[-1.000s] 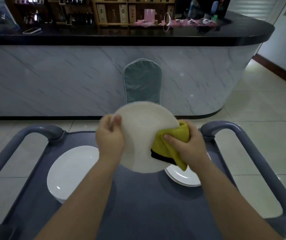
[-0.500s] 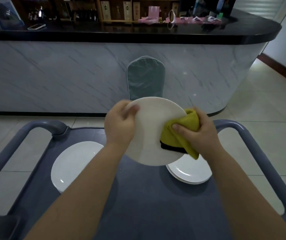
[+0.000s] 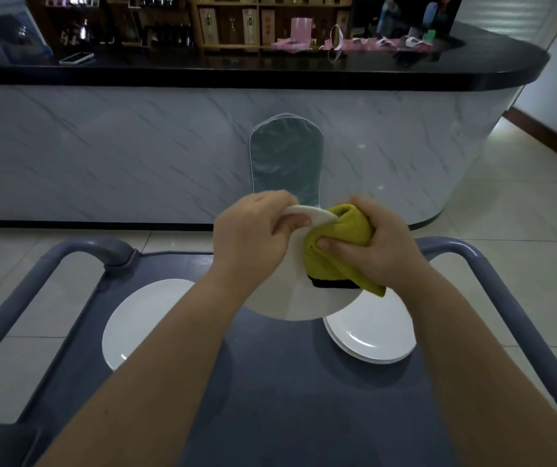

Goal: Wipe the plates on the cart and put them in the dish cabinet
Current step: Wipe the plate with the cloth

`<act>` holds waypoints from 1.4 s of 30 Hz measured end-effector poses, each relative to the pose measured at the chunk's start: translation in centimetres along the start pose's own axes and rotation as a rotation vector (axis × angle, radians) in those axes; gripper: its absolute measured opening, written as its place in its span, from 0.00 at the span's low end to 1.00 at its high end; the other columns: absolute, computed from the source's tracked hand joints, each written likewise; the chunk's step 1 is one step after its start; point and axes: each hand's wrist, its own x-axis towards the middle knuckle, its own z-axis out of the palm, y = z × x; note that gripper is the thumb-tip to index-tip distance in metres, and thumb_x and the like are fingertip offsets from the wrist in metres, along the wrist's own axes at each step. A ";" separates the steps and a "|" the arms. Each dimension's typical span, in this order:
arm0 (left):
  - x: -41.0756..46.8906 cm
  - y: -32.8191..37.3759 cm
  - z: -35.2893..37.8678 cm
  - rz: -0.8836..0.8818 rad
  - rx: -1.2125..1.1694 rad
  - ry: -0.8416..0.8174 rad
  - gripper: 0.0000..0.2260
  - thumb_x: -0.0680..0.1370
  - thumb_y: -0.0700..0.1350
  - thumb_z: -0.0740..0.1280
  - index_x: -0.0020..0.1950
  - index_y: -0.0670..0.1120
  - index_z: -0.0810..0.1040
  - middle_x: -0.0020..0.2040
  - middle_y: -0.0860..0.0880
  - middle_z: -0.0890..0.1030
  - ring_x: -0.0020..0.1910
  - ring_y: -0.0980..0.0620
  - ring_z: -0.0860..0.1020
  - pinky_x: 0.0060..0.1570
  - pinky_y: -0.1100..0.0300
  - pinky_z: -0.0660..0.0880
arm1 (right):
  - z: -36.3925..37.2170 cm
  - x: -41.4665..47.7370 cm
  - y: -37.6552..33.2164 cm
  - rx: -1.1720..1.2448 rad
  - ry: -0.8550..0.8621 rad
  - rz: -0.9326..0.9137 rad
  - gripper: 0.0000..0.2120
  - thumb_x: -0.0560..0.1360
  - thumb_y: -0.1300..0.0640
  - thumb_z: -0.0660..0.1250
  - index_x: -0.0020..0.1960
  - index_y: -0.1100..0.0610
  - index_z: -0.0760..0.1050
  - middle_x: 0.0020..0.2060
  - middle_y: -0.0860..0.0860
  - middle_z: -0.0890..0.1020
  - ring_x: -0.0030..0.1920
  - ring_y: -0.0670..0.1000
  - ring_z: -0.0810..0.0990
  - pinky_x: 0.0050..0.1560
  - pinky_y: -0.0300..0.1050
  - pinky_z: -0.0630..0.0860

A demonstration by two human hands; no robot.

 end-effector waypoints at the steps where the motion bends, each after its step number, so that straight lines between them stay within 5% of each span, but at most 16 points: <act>1: -0.8 -0.6 0.2 -0.149 -0.081 0.002 0.07 0.75 0.51 0.70 0.39 0.52 0.78 0.34 0.56 0.76 0.36 0.56 0.72 0.34 0.59 0.66 | 0.5 -0.7 0.7 0.065 0.025 0.052 0.16 0.67 0.53 0.79 0.48 0.44 0.75 0.42 0.38 0.80 0.45 0.39 0.79 0.45 0.32 0.76; 4: -4.9 -2.4 2.2 -0.764 -0.397 0.079 0.08 0.77 0.51 0.69 0.38 0.52 0.76 0.34 0.54 0.77 0.36 0.54 0.74 0.36 0.59 0.69 | 3.6 -3.7 3.9 0.325 0.154 0.364 0.17 0.66 0.56 0.80 0.51 0.47 0.77 0.44 0.44 0.82 0.48 0.48 0.81 0.48 0.45 0.80; 7: -8.6 -3.6 4.2 -0.948 -0.411 -0.032 0.09 0.80 0.51 0.63 0.42 0.48 0.74 0.36 0.53 0.77 0.39 0.49 0.75 0.36 0.57 0.69 | 4.9 -4.9 6.1 0.207 0.133 0.424 0.15 0.67 0.56 0.79 0.50 0.48 0.77 0.41 0.42 0.82 0.44 0.42 0.80 0.43 0.36 0.77; 10: -7.4 -3.9 4.6 -0.575 -0.270 -0.219 0.09 0.81 0.50 0.61 0.45 0.46 0.71 0.40 0.52 0.77 0.43 0.46 0.74 0.38 0.54 0.67 | 3.3 -2.9 5.9 -0.006 0.036 0.263 0.14 0.68 0.55 0.79 0.48 0.53 0.77 0.40 0.47 0.80 0.42 0.41 0.77 0.42 0.36 0.75; 14: -2.1 -1.4 4.0 0.100 -0.004 -0.167 0.15 0.79 0.54 0.61 0.43 0.44 0.77 0.39 0.47 0.77 0.38 0.45 0.73 0.34 0.54 0.69 | 1.6 0.4 2.7 -0.224 -0.102 -0.014 0.12 0.69 0.52 0.77 0.48 0.53 0.76 0.39 0.48 0.80 0.41 0.48 0.77 0.43 0.49 0.76; 18: -0.4 -1.1 2.7 0.171 -0.015 -0.045 0.14 0.78 0.54 0.64 0.38 0.46 0.76 0.34 0.53 0.75 0.36 0.52 0.71 0.33 0.60 0.63 | 1.0 0.5 1.4 -0.166 -0.033 -0.053 0.14 0.68 0.51 0.78 0.47 0.47 0.75 0.39 0.42 0.79 0.43 0.44 0.77 0.41 0.35 0.74; 20: -1.7 -1.8 2.3 -0.102 -0.105 -0.037 0.11 0.76 0.51 0.67 0.37 0.48 0.75 0.33 0.55 0.74 0.37 0.52 0.72 0.34 0.60 0.64 | 1.4 -0.8 2.2 -0.087 -0.006 0.063 0.15 0.67 0.50 0.79 0.48 0.45 0.74 0.40 0.43 0.80 0.44 0.43 0.78 0.43 0.34 0.74; 23: -5.6 -2.8 3.3 -0.849 -0.419 0.024 0.11 0.79 0.51 0.66 0.39 0.48 0.75 0.34 0.51 0.76 0.37 0.49 0.73 0.35 0.58 0.68 | 3.3 -3.3 4.6 0.084 0.071 0.298 0.17 0.67 0.53 0.79 0.50 0.46 0.75 0.42 0.43 0.81 0.45 0.39 0.78 0.43 0.34 0.74; 25: -8.3 -3.4 4.3 -1.035 -0.473 -0.005 0.10 0.81 0.48 0.63 0.40 0.47 0.73 0.34 0.52 0.76 0.38 0.48 0.73 0.33 0.60 0.67 | 4.5 -4.4 5.8 0.060 0.079 0.367 0.16 0.68 0.55 0.79 0.50 0.48 0.76 0.42 0.42 0.80 0.43 0.34 0.77 0.40 0.28 0.70; 27: -9.5 -4.0 5.0 -0.845 -0.373 -0.102 0.07 0.82 0.47 0.61 0.44 0.50 0.72 0.38 0.53 0.77 0.41 0.48 0.74 0.36 0.58 0.66 | 4.8 -4.4 6.2 0.004 0.053 0.349 0.15 0.69 0.55 0.78 0.51 0.50 0.76 0.42 0.43 0.80 0.44 0.34 0.76 0.40 0.27 0.70; 31: -5.6 -3.5 4.5 0.011 -0.054 -0.166 0.13 0.78 0.54 0.62 0.45 0.44 0.77 0.40 0.48 0.78 0.40 0.50 0.73 0.37 0.57 0.67 | 3.7 -1.6 4.1 -0.191 -0.107 0.050 0.13 0.70 0.53 0.76 0.50 0.53 0.77 0.40 0.47 0.80 0.41 0.46 0.76 0.41 0.41 0.72; 35: -0.5 -2.1 2.5 0.180 -0.002 -0.029 0.13 0.77 0.54 0.66 0.40 0.46 0.79 0.37 0.52 0.79 0.38 0.51 0.75 0.33 0.58 0.68 | 2.6 0.5 1.3 -0.154 -0.010 -0.107 0.14 0.69 0.52 0.77 0.50 0.53 0.77 0.39 0.44 0.79 0.42 0.45 0.77 0.42 0.37 0.73; 37: -0.1 -2.5 1.5 0.021 -0.083 0.054 0.09 0.77 0.52 0.68 0.40 0.48 0.80 0.36 0.56 0.78 0.38 0.56 0.75 0.35 0.61 0.69 | 2.2 0.3 1.1 -0.069 0.077 -0.038 0.16 0.68 0.53 0.79 0.51 0.51 0.77 0.41 0.42 0.80 0.44 0.42 0.77 0.43 0.33 0.73; 42: -5.5 -3.6 3.3 -0.909 -0.507 0.198 0.14 0.80 0.51 0.65 0.36 0.49 0.70 0.30 0.55 0.71 0.32 0.57 0.68 0.31 0.65 0.64 | 4.6 -2.6 3.9 0.157 0.231 0.279 0.16 0.68 0.55 0.79 0.49 0.48 0.75 0.40 0.40 0.80 0.43 0.37 0.77 0.42 0.33 0.75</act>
